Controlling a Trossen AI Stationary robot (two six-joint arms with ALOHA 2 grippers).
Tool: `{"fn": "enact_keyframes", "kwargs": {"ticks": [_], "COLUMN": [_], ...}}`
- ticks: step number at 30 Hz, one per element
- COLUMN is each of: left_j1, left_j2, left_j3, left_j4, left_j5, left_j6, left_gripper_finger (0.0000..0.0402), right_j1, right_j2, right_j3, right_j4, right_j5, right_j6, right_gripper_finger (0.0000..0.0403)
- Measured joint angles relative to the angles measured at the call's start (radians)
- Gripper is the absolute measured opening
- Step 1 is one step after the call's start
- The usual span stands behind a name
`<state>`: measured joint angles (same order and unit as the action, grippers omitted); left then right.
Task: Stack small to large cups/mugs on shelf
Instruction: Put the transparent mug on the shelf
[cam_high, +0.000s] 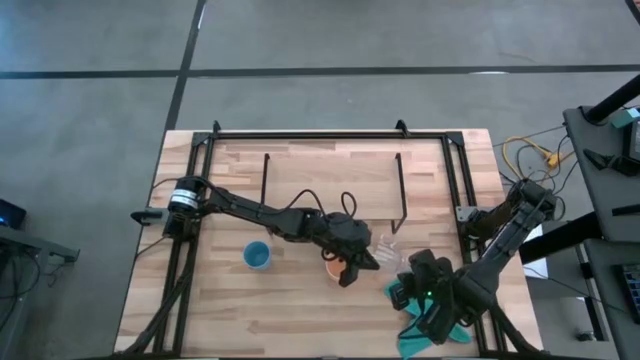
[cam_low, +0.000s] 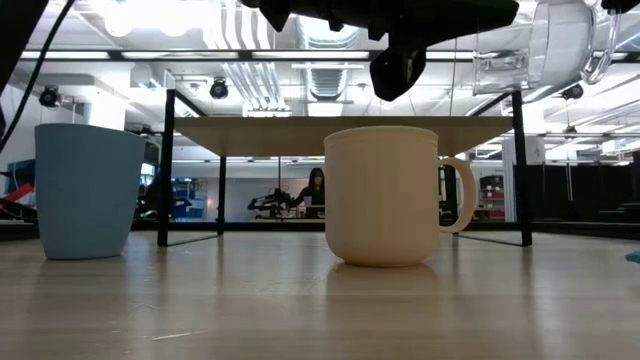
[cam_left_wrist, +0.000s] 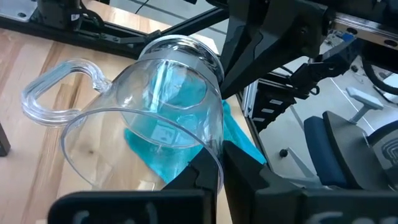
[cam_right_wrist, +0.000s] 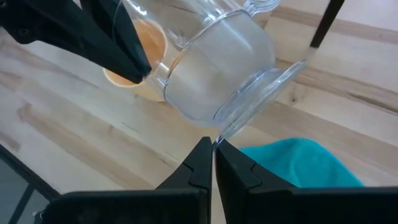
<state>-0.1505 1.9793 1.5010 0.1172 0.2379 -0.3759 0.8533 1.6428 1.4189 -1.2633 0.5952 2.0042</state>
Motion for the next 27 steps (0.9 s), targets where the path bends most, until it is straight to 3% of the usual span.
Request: {"fn": "enact_keyframes", "kwargs": {"ticks": [12, 27], "left_j1": [0.001, 0.023], "left_j2": [-0.004, -0.024], "left_j3": [0.005, 0.002], "left_j4": [0.003, -0.003], "left_j5": [0.011, 0.017], "left_j6": [-0.001, 0.024], "left_gripper_finger": [0.0000, 0.0000], "right_j1": [-0.030, -0.044], "right_j2": [-0.033, -0.066], "right_j3": [0.000, 0.000], "right_j4": [0.002, 0.012], "right_j5": [-0.021, -0.052], "right_j6": [-0.048, -0.124], "right_gripper_finger": [0.0010, 0.0061]}}
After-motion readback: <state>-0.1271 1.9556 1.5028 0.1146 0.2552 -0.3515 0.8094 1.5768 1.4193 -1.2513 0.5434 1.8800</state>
